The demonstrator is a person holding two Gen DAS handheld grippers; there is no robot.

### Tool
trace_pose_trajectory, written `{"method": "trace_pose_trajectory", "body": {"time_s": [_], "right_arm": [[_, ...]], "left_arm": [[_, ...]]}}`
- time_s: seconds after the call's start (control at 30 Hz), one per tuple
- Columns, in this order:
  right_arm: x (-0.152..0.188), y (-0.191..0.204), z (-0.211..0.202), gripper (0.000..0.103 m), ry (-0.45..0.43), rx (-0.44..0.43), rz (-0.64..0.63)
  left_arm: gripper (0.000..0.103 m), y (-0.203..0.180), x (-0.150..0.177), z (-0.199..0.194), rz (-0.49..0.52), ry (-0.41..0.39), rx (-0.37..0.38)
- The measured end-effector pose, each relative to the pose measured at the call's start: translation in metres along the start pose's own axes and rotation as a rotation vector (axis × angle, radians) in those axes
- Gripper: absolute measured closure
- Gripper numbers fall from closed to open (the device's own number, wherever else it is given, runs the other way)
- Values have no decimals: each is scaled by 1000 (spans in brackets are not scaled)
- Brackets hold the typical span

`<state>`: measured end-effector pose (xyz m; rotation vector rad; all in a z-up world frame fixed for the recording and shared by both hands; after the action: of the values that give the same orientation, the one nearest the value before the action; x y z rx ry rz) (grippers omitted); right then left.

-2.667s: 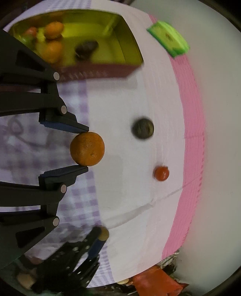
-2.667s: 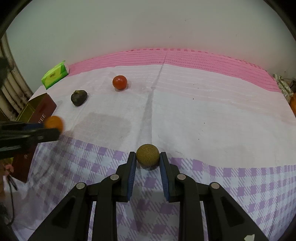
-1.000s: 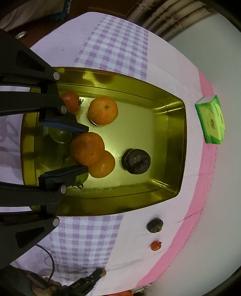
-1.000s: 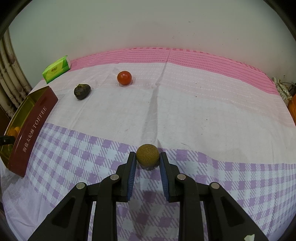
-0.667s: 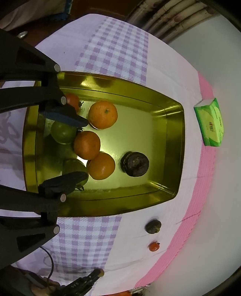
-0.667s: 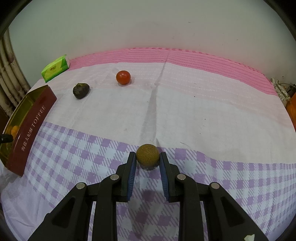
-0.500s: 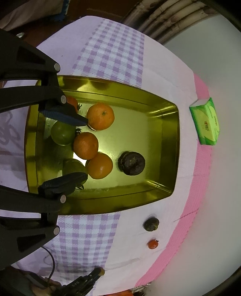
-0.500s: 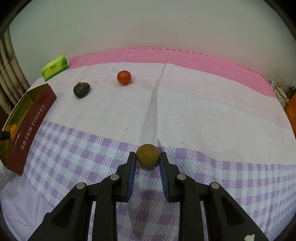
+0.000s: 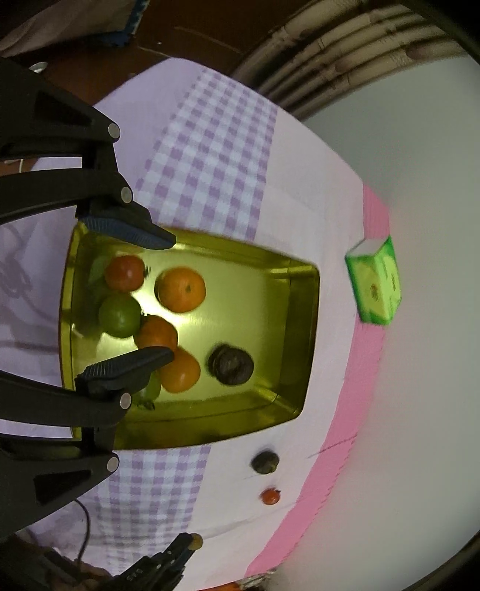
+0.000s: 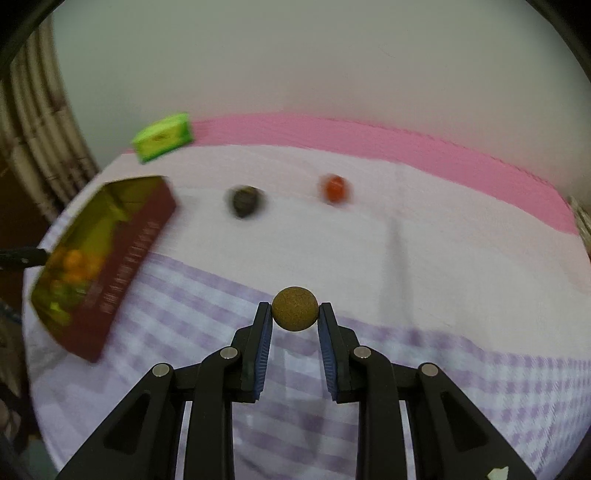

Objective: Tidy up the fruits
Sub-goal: 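Carry the olive-brown fruit into the gold tin and open the right tool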

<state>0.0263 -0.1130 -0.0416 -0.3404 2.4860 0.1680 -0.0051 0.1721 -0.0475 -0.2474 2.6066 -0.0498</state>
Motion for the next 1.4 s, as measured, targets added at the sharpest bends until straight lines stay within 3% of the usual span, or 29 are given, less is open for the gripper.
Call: {"method": "trace_pose_trajectory", "body": {"time_s": [0.23, 0.53, 0.8, 1.4], "right_arm": [[-36, 108, 4, 80, -18, -173, -156], [-51, 181, 31, 80, 12, -227, -271], [-46, 195, 52, 79, 52, -205, -320], [-38, 198, 69, 77, 84, -193, -325]], "left_arm": [[47, 18, 7, -8, -35, -20, -18], [47, 38, 13, -13, -92, -42, -59], [46, 50, 16, -7, -128, -31, -75], [46, 48, 20, 1, -111, -16, -87]]}}
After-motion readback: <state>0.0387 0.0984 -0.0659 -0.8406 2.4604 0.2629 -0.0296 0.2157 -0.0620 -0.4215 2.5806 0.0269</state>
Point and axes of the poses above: each gripper's, at about its wrist camera, not at the fingertips, and z roughly the way its jaws point, y to its left, x to its underside, the point moved 8 cm from there along z, roughly the way its jaws point, and after that the axes turned 3 degrees about x, right-handed, at the moved point
